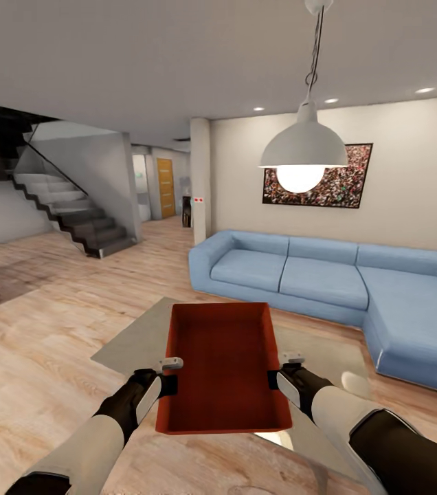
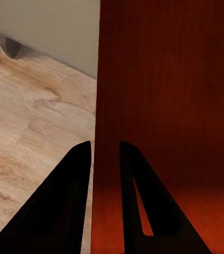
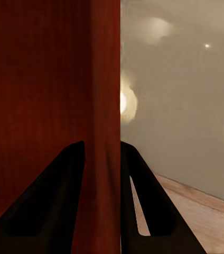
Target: Move the two storage containers from the living room to the garage. In the garage, place one container on the floor and stack the other container on top of it (either order is fine).
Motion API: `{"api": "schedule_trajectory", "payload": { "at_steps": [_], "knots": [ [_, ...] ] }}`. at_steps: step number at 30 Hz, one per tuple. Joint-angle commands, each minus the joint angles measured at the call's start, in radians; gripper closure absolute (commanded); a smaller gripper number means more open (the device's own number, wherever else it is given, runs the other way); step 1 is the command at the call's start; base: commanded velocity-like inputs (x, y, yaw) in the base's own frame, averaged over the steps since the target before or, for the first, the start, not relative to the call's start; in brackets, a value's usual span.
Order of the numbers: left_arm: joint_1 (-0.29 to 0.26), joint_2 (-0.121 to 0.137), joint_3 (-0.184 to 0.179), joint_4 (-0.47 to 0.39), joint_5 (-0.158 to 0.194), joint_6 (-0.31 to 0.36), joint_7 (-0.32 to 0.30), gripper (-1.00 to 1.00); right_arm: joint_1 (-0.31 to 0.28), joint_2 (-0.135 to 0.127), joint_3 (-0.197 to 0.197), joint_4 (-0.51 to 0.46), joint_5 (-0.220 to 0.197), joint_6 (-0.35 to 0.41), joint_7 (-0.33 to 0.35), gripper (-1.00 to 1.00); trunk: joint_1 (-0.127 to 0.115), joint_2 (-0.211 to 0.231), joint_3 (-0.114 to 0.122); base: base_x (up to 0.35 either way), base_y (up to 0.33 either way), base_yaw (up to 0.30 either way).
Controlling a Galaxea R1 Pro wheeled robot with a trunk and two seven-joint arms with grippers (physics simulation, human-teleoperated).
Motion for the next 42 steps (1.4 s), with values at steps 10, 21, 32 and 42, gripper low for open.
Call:
{"api": "schedule_trajectory", "payload": {
  "at_steps": [10,21,32,42],
  "knots": [
    [0.000,0.001,-0.012,0.002,-0.024,0.009,0.024,1.00,-0.001,0.000,0.041,-0.005,-0.008,0.005,-0.008,1.00,0.000,-0.002,-0.002,0.000,0.000,0.300],
    [0.000,0.001,-0.013,0.001,-0.024,0.007,0.024,1.00,-0.001,0.000,0.041,-0.005,-0.008,0.005,-0.008,1.00,0.000,-0.002,-0.002,0.000,0.000,0.300],
    [0.000,0.001,-0.013,0.002,-0.024,0.007,0.024,1.00,-0.001,0.000,0.041,-0.005,-0.008,0.005,-0.008,1.00,0.000,-0.002,-0.002,0.000,0.000,0.300],
    [0.000,0.001,-0.013,0.001,-0.024,0.007,0.024,1.00,-0.001,0.000,0.041,-0.005,-0.008,0.005,-0.008,1.00,0.000,-0.002,-0.002,0.000,0.000,0.300]
  ]
}}
